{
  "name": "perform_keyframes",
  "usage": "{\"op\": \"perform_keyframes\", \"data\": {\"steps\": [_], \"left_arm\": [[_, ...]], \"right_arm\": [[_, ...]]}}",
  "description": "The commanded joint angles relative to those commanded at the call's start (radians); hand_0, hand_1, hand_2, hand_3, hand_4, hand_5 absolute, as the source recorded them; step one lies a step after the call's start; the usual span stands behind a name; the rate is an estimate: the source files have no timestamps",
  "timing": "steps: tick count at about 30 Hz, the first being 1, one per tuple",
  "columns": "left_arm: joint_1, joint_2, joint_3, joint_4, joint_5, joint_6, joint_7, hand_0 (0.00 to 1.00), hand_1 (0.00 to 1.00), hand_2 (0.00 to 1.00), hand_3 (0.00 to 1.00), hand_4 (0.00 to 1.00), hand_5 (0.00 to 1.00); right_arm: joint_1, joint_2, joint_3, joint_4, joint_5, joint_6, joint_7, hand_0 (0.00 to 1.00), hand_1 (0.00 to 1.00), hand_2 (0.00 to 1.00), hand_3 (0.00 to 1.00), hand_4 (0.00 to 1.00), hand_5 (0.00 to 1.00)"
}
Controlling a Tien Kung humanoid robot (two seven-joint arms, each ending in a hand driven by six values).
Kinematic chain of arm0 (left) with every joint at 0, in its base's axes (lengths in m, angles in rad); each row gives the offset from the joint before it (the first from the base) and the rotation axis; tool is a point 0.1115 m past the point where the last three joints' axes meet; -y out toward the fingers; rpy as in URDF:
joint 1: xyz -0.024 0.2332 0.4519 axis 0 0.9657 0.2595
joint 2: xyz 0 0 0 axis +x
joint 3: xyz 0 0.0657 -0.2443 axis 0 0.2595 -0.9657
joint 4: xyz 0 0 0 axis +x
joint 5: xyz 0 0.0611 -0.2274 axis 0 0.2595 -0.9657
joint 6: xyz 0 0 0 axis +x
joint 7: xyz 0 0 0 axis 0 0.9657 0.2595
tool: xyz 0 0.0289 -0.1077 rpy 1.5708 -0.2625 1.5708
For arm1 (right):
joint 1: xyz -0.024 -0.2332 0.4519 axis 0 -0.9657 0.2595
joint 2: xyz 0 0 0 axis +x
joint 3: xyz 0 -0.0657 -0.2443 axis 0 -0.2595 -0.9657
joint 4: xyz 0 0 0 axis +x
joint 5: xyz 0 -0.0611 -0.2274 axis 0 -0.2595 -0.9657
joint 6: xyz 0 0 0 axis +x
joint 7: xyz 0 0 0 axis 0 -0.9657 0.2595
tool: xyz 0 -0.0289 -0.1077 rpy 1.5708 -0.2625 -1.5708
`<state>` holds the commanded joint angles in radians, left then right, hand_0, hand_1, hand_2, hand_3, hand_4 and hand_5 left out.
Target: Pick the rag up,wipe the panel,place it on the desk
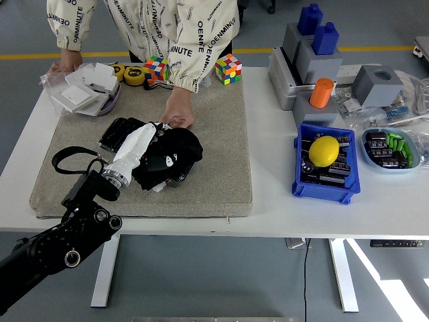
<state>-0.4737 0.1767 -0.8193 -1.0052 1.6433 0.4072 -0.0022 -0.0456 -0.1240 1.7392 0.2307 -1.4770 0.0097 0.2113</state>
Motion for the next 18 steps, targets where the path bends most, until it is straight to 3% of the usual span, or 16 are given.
{"op": "perform_keyframes", "data": {"steps": [8,18], "left_arm": [[-0.015,-0.013,-0.109,0.088,0.021,0.024,-0.004,0.186,0.239,0.266,0.553,0.604,0.002],[-0.073,-0.036,-0.198,0.255,0.013,0.039,-0.01,0.184,0.224,0.253,0.553,0.607,0.002]], "right_arm": [[0.001,0.0,0.0,0.0,0.001,0.0,0.0,0.533,0.551,0.489,0.521,0.883,0.344],[0.004,0.0,-0.001,0.001,0.005,0.0,0.0,0.533,0.553,0.489,0.521,0.884,0.344]]}}
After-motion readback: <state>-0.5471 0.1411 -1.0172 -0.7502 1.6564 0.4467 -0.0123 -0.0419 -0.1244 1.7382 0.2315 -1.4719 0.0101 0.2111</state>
